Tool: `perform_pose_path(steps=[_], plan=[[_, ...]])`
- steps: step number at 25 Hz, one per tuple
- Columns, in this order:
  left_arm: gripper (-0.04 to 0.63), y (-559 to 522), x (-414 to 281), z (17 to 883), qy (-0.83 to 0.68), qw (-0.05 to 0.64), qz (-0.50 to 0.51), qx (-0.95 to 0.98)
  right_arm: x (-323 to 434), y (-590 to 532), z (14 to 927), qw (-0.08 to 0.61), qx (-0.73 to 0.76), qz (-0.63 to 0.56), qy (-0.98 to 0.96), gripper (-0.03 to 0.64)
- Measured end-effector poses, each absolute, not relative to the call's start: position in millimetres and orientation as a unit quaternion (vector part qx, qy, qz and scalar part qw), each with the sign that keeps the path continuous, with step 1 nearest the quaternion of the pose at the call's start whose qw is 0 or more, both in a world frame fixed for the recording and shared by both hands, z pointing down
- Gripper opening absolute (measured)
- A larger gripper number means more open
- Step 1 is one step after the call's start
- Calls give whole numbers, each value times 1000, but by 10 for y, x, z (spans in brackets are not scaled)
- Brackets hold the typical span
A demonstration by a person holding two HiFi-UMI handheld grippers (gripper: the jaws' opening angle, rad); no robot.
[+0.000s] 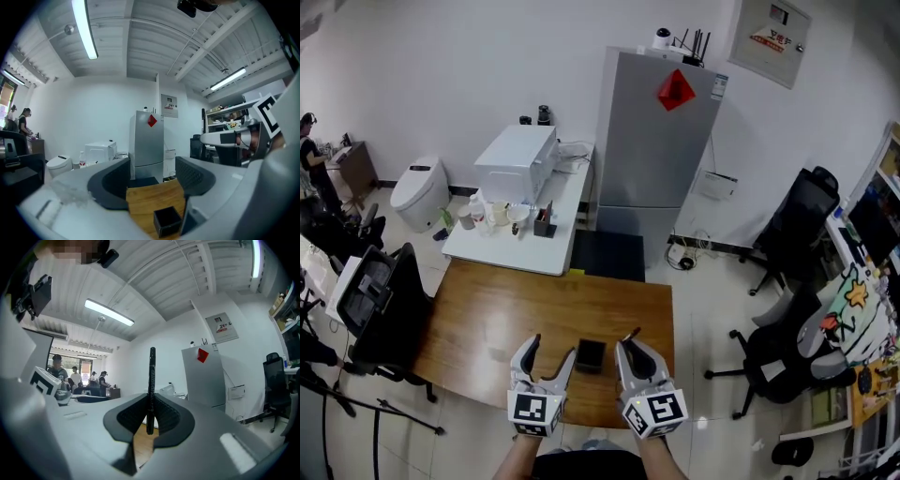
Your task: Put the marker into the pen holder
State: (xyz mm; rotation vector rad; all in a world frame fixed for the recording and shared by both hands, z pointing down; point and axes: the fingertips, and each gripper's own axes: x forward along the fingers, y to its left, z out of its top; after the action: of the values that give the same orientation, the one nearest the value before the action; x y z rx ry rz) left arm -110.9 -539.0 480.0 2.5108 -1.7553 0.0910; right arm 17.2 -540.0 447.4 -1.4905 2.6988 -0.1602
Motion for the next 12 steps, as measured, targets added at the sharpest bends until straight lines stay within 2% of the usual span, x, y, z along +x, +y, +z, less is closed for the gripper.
perform_pose_path(steps=[12], plan=[[299, -5634, -972, 4847, -593, 15, 53, 803, 382, -5782, 4635, 32, -461, -61, 885, 43]])
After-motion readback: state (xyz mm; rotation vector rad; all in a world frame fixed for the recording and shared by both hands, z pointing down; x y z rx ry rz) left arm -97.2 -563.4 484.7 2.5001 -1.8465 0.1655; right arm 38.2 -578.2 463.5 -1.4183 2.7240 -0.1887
